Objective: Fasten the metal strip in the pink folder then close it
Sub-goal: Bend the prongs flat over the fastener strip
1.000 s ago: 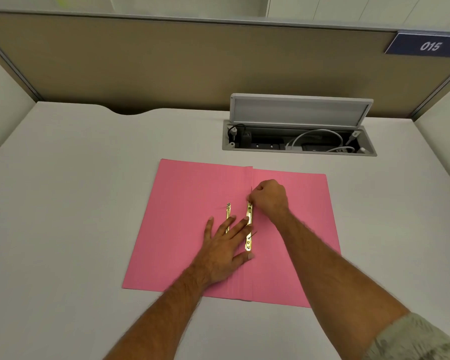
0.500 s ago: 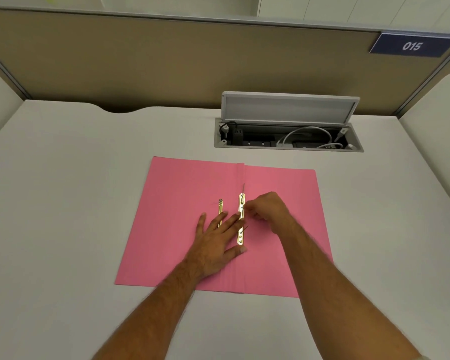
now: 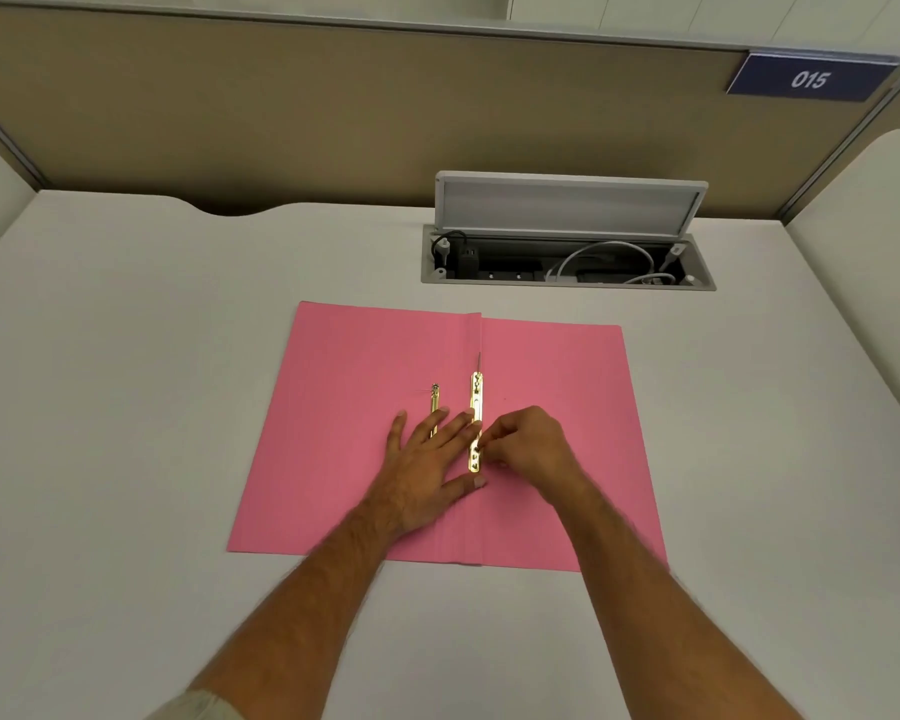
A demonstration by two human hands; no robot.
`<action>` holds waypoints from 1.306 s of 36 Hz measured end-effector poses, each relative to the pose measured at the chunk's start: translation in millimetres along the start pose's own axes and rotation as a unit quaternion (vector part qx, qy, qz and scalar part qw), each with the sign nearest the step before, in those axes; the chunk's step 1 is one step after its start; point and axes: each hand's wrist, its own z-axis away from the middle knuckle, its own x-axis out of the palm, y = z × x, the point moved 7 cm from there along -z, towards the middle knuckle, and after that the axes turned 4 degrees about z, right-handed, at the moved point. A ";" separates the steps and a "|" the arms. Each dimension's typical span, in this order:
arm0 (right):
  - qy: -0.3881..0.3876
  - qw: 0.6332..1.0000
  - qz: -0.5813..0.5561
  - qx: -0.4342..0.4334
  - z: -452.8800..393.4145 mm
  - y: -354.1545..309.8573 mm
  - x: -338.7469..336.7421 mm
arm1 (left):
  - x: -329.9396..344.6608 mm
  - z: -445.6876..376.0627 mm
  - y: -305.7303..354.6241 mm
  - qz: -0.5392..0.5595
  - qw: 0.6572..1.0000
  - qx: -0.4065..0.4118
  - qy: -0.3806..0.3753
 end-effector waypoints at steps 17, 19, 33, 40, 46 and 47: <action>0.109 0.940 0.254 -0.200 37.7 8.3 23.5 | -2.9 1.2 2.6 0.005 1.000 0.003 -0.012; 0.095 0.938 0.269 -0.197 38.0 7.9 24.4 | -1.2 1.1 1.1 0.005 1.000 0.006 -0.017; 0.072 0.956 0.262 -0.108 42.3 -14.9 25.9 | 7.8 -3.4 -6.3 -0.012 0.997 0.025 -0.065; 0.080 0.973 0.205 -0.063 42.4 -15.8 27.5 | 5.1 -2.0 -5.0 -0.011 0.998 0.023 -0.061; 0.096 0.960 0.250 -0.079 46.0 -11.5 33.2 | 5.5 -2.6 -5.1 -0.014 0.998 0.024 -0.061; 0.096 0.960 0.251 -0.081 46.4 -10.9 33.4 | 5.6 -2.8 -4.9 -0.014 0.998 0.024 -0.062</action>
